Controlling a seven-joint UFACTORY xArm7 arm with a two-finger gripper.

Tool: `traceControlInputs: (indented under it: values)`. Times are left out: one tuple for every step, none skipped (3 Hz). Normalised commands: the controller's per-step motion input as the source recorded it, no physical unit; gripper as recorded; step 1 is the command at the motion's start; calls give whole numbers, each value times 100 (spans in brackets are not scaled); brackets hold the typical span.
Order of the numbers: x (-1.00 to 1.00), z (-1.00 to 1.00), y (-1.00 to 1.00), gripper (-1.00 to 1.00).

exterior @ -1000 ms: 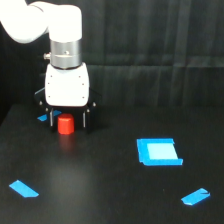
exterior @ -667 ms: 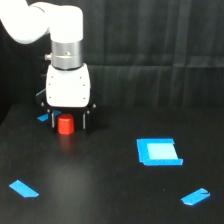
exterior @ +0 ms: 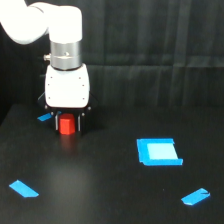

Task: Pick up the red object from the table

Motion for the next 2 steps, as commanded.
traceControlInputs:
  values:
    - [7, -16, -11, -94]
    - [-4, -7, -12, -100]
